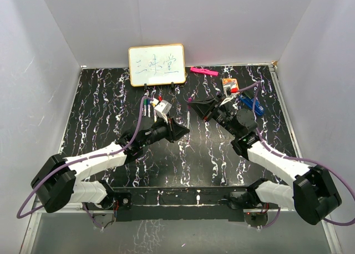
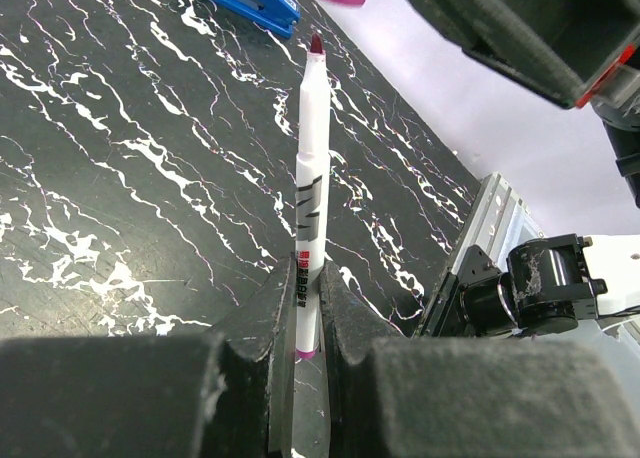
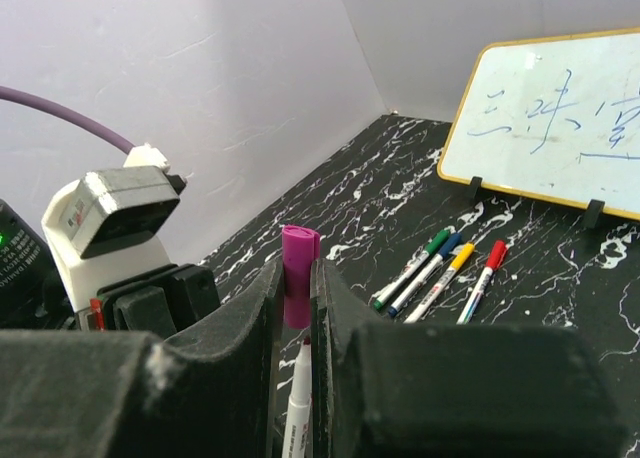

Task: Insert the pens into the pen caps

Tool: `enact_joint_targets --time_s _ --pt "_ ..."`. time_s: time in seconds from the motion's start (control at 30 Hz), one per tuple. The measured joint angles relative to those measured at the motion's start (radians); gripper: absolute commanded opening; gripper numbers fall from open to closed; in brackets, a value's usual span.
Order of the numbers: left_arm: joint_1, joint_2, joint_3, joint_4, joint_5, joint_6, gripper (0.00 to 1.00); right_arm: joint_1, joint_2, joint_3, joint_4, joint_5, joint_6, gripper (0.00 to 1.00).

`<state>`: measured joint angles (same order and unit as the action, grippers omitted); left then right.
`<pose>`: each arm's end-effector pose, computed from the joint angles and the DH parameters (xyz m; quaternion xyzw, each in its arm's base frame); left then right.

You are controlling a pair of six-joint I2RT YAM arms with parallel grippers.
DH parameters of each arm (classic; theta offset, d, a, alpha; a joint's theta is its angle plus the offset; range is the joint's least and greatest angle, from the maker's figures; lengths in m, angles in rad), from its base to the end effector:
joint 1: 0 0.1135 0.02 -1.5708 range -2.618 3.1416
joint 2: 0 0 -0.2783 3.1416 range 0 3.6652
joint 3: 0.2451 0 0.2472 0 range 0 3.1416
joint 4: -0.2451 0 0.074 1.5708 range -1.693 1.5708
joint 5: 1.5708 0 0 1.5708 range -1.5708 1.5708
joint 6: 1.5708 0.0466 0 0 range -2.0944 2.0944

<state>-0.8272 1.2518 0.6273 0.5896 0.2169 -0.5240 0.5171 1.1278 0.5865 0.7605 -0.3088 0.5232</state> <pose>0.1834 -0.2142 0.2820 0.1823 0.6956 -0.4926 0.4902 0.2127 0.1372 0.3185 -0.1181 0.6184 0.4666 0.6212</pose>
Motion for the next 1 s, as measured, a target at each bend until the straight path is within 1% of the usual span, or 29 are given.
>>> enact_joint_targets --time_s 1.0 --pt "0.0 0.0 0.001 0.0 -0.023 0.005 0.0 0.006 0.021 -0.029 -0.004 -0.027 0.005 0.0"
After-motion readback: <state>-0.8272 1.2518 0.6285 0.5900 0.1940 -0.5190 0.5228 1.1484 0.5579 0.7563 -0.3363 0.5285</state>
